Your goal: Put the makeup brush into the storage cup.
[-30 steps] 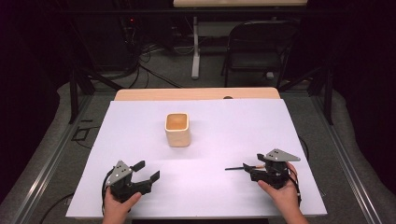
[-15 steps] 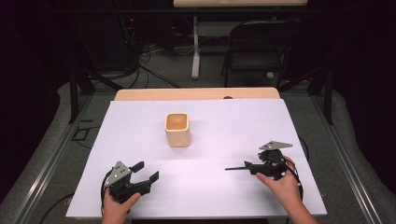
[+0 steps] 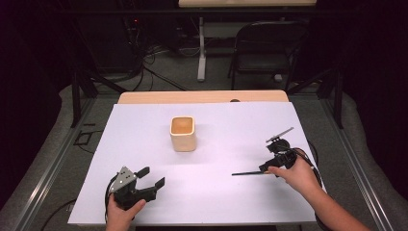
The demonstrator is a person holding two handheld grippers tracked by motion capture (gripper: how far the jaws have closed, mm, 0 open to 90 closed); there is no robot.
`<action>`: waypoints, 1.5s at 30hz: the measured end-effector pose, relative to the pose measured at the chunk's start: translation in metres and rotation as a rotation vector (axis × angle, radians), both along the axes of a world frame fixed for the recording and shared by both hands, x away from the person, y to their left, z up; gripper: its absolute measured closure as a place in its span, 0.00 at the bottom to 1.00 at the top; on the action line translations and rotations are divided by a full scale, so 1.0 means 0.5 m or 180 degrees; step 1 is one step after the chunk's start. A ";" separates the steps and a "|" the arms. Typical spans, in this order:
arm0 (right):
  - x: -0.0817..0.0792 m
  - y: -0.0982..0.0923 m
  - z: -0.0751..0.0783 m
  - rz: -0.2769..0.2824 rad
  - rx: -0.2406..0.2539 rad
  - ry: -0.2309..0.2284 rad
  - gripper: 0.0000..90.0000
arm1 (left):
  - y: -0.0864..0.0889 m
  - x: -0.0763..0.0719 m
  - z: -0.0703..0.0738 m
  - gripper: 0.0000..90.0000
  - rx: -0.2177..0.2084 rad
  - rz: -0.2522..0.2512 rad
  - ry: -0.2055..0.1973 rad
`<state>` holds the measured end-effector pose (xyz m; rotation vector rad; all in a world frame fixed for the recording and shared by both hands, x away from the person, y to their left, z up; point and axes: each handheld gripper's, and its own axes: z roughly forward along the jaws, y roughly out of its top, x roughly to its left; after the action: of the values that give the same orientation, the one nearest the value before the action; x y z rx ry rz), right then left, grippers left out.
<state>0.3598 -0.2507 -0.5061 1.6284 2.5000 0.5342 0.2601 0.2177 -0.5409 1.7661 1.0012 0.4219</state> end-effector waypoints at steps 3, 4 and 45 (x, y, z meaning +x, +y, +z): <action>0.007 -0.001 -0.001 0.0008 -0.0039 0.0109 0.38 | 0.000 0.000 -0.001 0.28 -0.0010 0.0009 -0.0003; 0.015 -0.003 -0.001 -0.0005 -0.0058 0.0253 0.38 | 0.000 0.000 -0.001 0.28 -0.0014 0.0017 0.0004; 0.038 0.035 0.033 0.1814 -0.0695 0.0371 0.44 | -0.001 0.000 -0.002 0.28 -0.0002 -0.0008 0.0004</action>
<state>0.3788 -0.2332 -0.4895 0.8842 2.9793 0.1988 0.2603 0.2173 -0.5419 1.7670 1.0000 0.4188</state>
